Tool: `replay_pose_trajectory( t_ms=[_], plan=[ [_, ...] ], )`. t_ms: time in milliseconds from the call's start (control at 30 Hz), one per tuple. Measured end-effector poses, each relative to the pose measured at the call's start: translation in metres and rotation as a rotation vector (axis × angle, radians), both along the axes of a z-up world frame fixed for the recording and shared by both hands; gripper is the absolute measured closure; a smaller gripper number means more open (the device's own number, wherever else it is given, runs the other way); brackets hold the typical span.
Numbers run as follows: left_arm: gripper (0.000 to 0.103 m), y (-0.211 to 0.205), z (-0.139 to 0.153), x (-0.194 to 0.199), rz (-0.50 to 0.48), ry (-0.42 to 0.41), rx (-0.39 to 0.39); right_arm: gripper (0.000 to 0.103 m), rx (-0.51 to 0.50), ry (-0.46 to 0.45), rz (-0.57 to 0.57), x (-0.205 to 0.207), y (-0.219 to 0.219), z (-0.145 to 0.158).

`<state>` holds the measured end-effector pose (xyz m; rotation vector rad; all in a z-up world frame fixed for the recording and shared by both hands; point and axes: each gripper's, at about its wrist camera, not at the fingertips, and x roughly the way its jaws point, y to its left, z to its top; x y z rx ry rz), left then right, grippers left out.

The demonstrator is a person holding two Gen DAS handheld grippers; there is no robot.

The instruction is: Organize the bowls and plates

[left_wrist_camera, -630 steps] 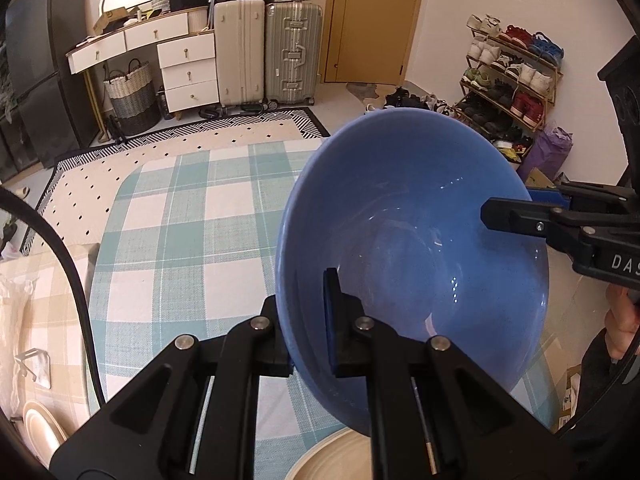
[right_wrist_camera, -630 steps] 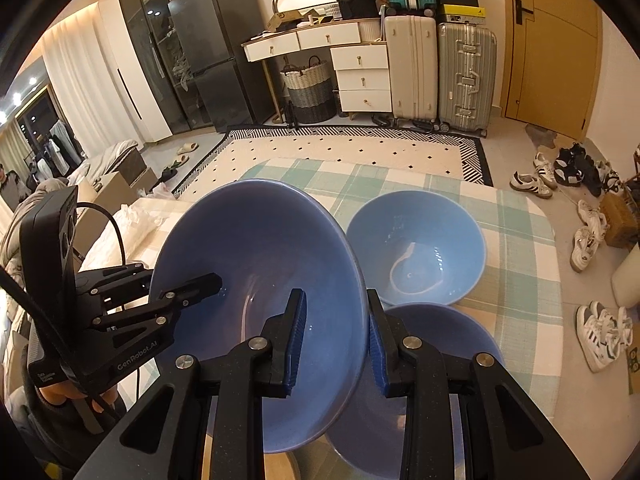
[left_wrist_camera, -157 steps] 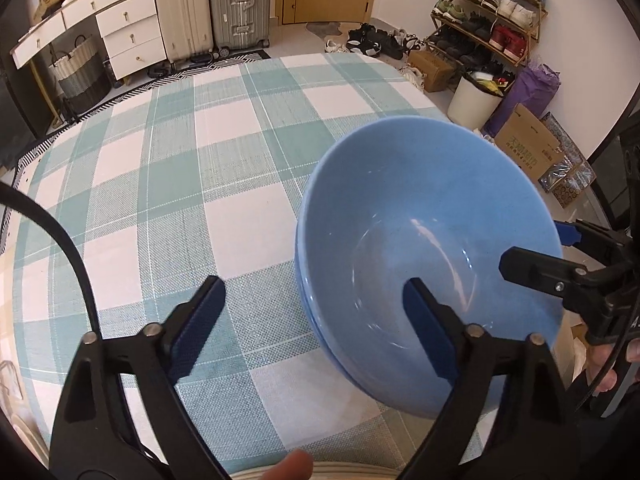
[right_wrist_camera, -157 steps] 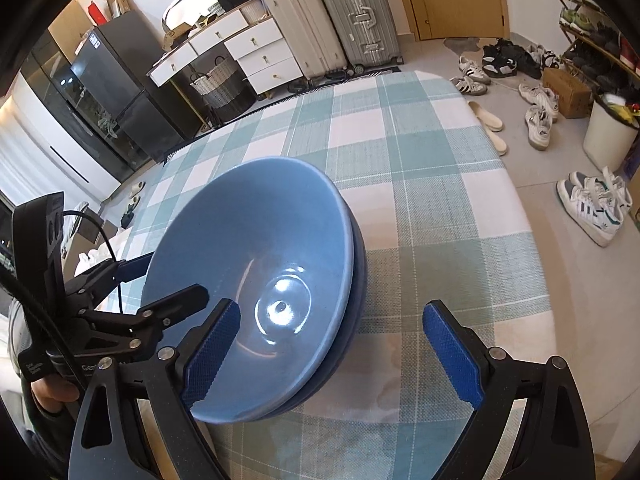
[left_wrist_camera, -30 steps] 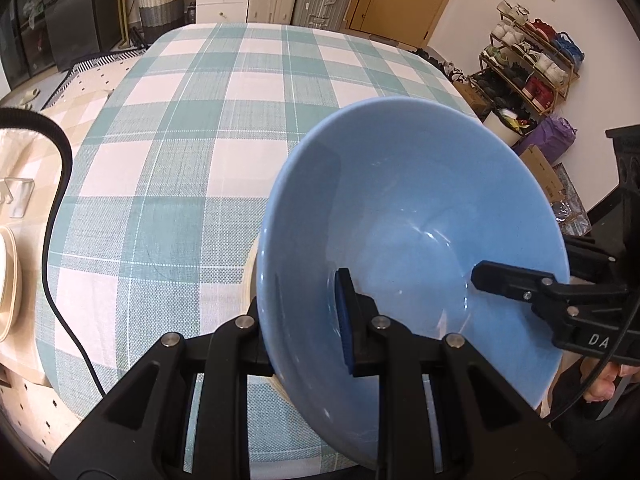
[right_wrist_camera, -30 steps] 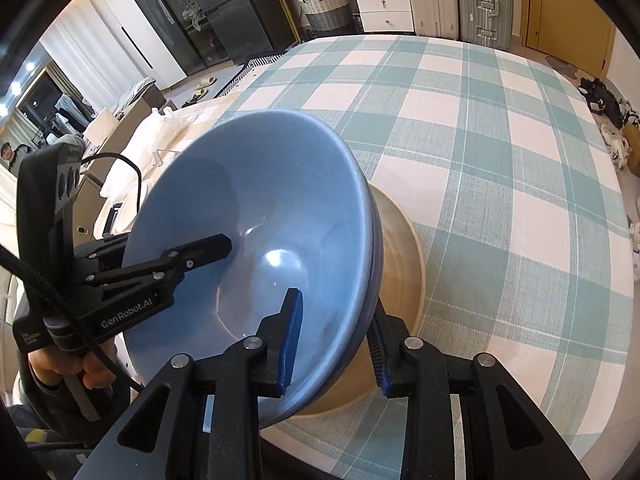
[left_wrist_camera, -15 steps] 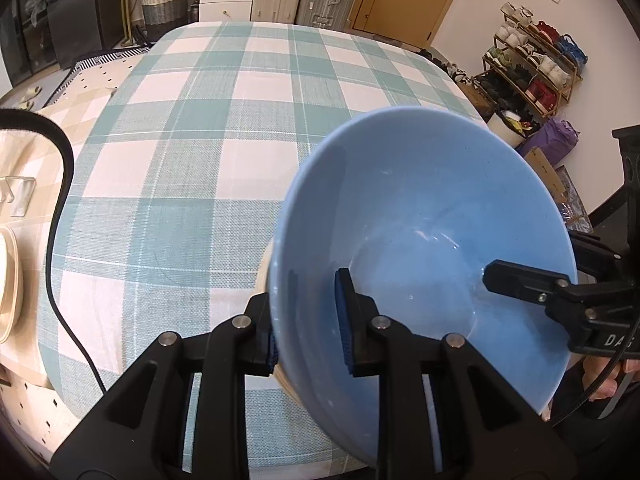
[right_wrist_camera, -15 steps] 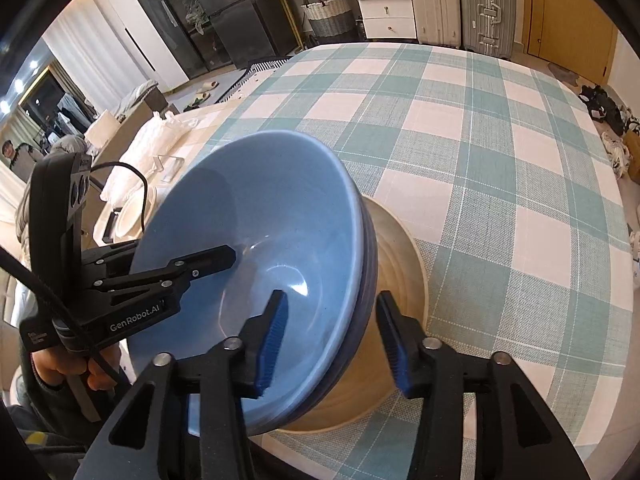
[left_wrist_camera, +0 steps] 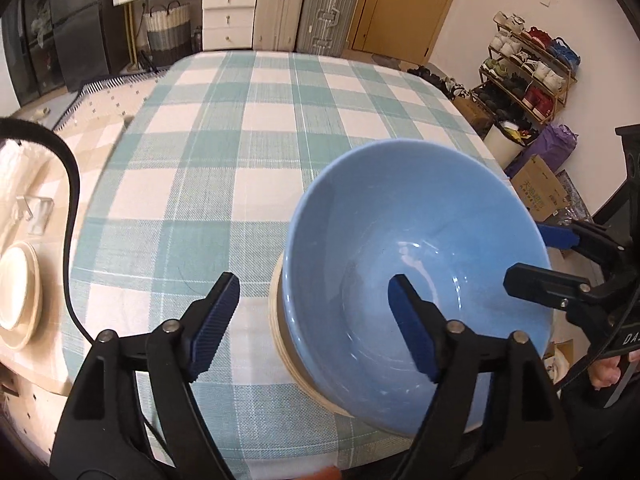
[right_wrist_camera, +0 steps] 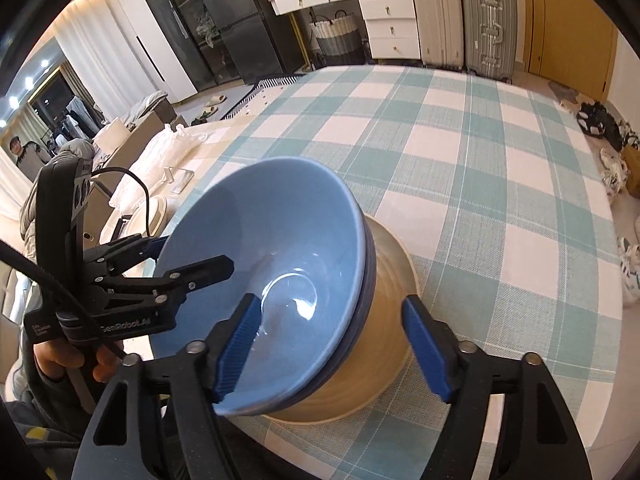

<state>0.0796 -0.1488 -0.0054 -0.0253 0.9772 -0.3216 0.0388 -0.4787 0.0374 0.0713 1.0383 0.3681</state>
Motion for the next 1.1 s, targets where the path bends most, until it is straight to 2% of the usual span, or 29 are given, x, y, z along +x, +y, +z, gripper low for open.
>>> replay_pose_trajectory(
  t_ms=[200,267,300,400,833,1000,1100],
  plan=[
    [0.022,0.006,0.021,-0.02,-0.002,-0.075,-0.006,0.014,-0.031,-0.093,0.001,-0.018,-0.002,0.014],
    [0.02,0.008,0.026,-0.026,-0.003,-0.094,-0.008,0.013,-0.073,-0.134,-0.007,-0.025,-0.001,0.017],
    [0.018,0.009,0.028,-0.029,-0.001,-0.105,-0.005,0.013,-0.09,-0.153,-0.011,-0.028,0.0,0.019],
    [0.003,0.013,0.036,-0.04,0.005,-0.139,-0.012,0.012,-0.099,-0.186,-0.02,-0.036,-0.001,0.024],
    [0.002,0.036,0.055,-0.081,0.06,-0.283,-0.021,0.006,-0.097,-0.3,-0.114,-0.066,-0.013,0.026],
    [0.002,0.041,0.061,-0.095,0.077,-0.35,-0.025,0.003,-0.125,-0.388,-0.172,-0.074,-0.017,0.022],
    [0.002,0.044,0.058,-0.099,0.097,-0.378,-0.009,0.003,-0.096,-0.408,-0.188,-0.077,-0.022,0.019]
  ],
)
